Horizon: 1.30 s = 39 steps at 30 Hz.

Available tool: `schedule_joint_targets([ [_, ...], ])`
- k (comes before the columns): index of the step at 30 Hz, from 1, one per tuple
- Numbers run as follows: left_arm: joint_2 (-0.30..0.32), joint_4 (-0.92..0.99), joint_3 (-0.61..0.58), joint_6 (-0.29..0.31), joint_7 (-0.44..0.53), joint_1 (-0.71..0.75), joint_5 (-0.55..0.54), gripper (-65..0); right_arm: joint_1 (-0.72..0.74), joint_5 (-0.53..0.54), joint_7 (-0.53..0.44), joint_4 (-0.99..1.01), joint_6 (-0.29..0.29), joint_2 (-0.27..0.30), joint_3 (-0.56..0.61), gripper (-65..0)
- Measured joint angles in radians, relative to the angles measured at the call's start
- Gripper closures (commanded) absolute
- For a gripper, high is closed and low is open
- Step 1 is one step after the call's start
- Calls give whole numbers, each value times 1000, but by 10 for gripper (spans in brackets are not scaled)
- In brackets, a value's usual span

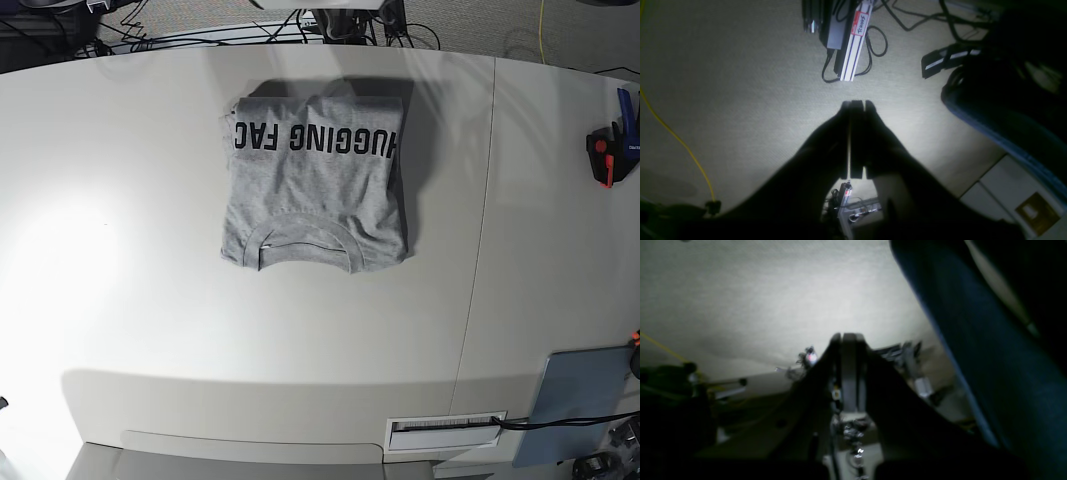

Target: Fold the T-shirt properly

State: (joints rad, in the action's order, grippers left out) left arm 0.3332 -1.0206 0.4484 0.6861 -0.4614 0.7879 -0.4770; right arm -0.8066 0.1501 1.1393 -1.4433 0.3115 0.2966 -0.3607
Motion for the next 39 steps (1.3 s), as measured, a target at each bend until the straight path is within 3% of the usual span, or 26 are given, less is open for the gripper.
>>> schedule_joint_targets([
  [2, 3, 56, -46, -3, 51, -39, 49, 0, 47, -2, -28, 105, 11, 11, 0, 0],
  [6, 0, 164, -117, -70, 91, -136, 62, 0, 125, -4, -143, 299, 67, 28, 0, 0],
  [10, 0, 291, -162, -93, 203, -227, 107, 0, 205, -11, -350, 475, 126, 41, -2, 0],
  [13, -4, 395, -173, -95, 305, -298, 201, 0, 265, -8, -454, 598, 127, 32, -3, 0],
  [16, -3, 500, -172, -95, 376, -368, 219, 0, 311, -10, -568, 723, 127, 13, -3, 0],
  [23, -13, 649, -172, -174, 396, -476, 269, 0, 425, -116, -829, 956, 124, -41, -4, 0],
  [26, -48, 652, -172, -199, 421, -505, 330, 0, 466, -143, -861, 991, 124, -65, -4, 0],
  [31, -132, 652, -172, -306, 430, -541, 379, 0, 521, -143, -864, 998, 122, -73, -4, 0],
  [39, -154, 653, -172, -338, 477, -543, 422, 0, 529, -146, -879, 998, 116, -61, 64, 0],
])
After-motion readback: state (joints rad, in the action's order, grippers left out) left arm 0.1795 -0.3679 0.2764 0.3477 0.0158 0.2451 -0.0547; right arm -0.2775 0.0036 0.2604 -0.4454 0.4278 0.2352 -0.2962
